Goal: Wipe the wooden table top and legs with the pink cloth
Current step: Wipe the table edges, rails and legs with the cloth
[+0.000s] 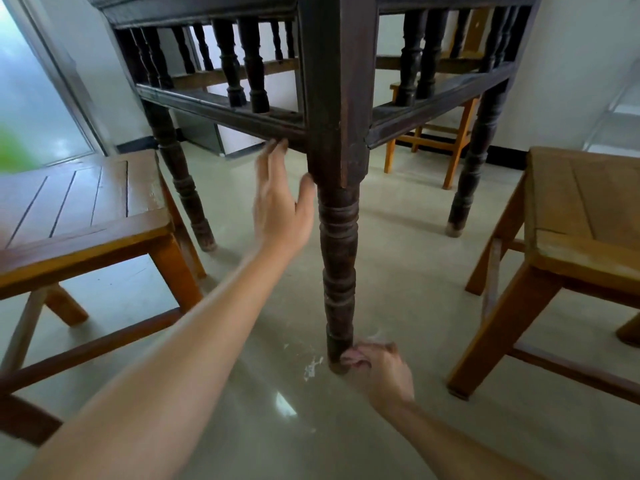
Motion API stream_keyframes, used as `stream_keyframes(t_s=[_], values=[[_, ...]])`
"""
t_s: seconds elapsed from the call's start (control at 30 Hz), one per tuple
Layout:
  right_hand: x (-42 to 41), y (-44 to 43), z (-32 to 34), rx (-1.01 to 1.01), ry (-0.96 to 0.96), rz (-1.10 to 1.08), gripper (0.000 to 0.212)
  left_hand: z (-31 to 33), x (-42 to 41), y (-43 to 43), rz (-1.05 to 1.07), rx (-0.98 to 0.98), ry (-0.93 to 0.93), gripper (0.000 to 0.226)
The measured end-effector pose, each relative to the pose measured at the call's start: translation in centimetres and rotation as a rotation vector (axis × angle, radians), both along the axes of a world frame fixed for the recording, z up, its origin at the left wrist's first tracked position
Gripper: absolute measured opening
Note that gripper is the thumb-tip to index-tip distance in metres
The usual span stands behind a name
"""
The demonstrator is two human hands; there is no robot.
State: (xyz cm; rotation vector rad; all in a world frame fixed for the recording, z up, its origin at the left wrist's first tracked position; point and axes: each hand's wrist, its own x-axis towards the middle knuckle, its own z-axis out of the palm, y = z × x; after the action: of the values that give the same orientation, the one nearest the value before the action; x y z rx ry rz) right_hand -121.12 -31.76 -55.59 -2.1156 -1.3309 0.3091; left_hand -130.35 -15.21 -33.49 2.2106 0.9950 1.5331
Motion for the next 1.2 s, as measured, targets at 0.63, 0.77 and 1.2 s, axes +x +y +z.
stream_keyframes(t_s=[0.63, 0.77, 1.2], values=[[-2.1, 3.1, 3.6, 0.432, -0.604, 0.426, 0.029, -0.6, -0.2, 1.6, -0.442, -0.499, 0.165, 0.057], [-4.0, 8.4, 8.4, 0.042, -0.922, 0.400, 0.040, -0.6, -0.1, 0.8, -0.420, -0.475, 0.149, 0.058], [-1.2, 3.1, 6.8, 0.087, -0.861, 0.376, 0.055, -1.4, 0.3, -0.2, -0.357, -0.316, 0.167, 0.028]])
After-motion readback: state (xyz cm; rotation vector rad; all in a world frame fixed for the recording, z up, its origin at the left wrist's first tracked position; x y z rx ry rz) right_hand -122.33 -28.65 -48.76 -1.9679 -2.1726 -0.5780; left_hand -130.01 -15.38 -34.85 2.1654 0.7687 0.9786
